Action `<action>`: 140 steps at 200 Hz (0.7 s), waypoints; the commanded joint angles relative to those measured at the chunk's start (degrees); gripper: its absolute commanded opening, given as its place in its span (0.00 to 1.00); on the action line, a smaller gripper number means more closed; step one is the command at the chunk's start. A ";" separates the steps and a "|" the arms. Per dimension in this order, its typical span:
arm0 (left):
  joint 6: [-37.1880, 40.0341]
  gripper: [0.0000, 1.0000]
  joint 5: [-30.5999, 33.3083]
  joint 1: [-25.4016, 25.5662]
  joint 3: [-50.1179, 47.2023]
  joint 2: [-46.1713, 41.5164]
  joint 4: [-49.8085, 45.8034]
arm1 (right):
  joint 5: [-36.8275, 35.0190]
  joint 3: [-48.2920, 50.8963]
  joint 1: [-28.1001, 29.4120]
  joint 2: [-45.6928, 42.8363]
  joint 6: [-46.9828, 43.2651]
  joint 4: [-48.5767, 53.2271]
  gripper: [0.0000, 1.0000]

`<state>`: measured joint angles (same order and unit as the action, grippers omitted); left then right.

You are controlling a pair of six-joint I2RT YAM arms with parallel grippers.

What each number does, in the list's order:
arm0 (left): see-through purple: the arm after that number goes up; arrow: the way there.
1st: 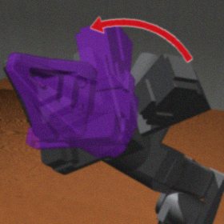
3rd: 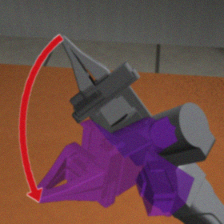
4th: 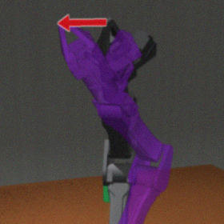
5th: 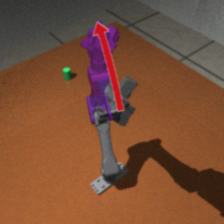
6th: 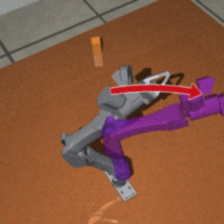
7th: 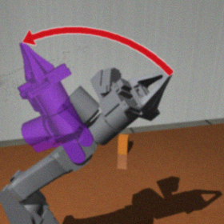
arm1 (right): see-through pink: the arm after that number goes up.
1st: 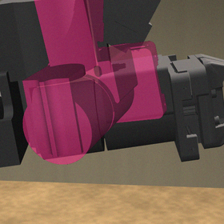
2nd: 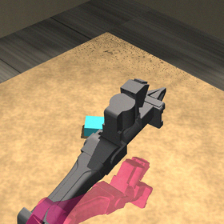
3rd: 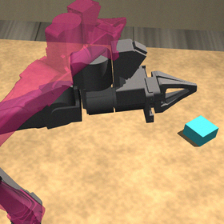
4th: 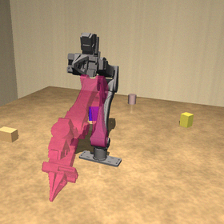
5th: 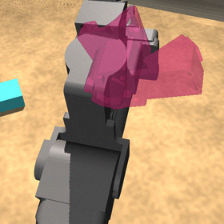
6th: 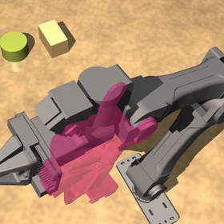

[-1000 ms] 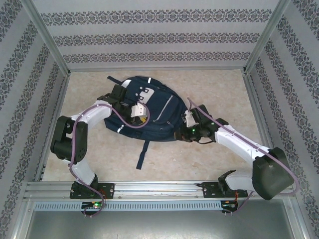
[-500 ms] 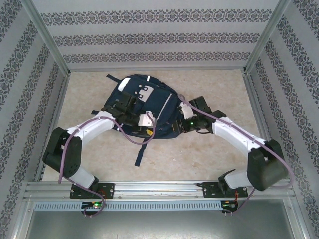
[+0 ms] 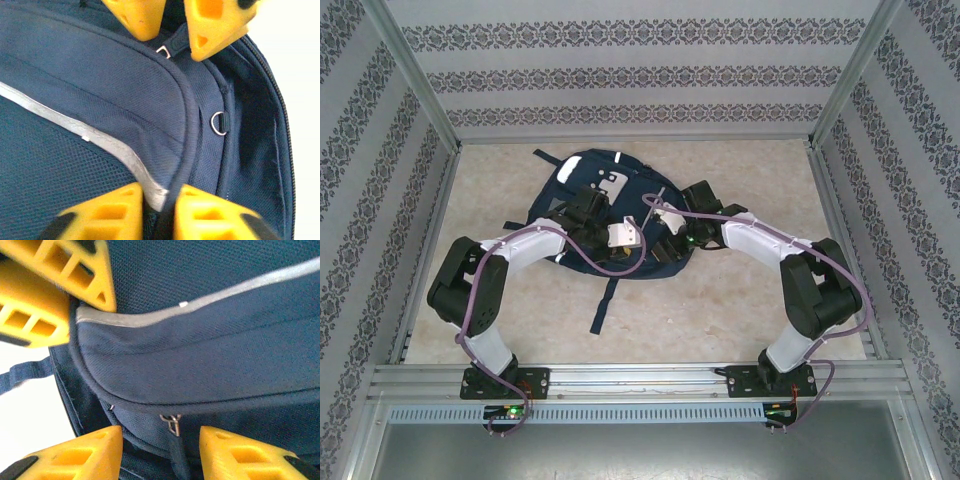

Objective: Pack books, pencil case, and school supplies into a backpack

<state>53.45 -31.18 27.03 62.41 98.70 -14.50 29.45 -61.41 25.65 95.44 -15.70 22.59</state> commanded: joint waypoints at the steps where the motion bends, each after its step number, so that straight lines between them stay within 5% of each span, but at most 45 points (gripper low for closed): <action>1: -0.01 0.00 -1.35 0.26 2.77 0.51 0.00 | -0.81 -1.63 0.54 0.44 -3.24 1.61 0.45; 51: 4.45 0.00 -17.79 -1.83 1.34 -3.31 -2.92 | 0.68 -1.92 0.63 0.64 -8.39 5.49 0.45; 88: 8.12 0.00 -19.40 -2.99 1.67 -4.12 -6.60 | 2.19 -2.16 -0.19 -1.56 -10.05 7.01 0.09; 106: 12.50 0.00 -20.59 -4.72 2.30 -4.41 -11.67 | 2.01 -1.86 -1.08 -3.65 -10.05 8.03 0.00; 140: 18.28 0.00 -21.64 -7.13 -1.46 -8.65 -14.24 | -1.82 0.81 -3.56 -6.80 -9.98 7.00 0.00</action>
<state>65.28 -46.76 21.85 63.20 95.04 -22.63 30.96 -62.06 24.77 91.68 -24.60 28.97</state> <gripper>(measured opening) 0.051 0.043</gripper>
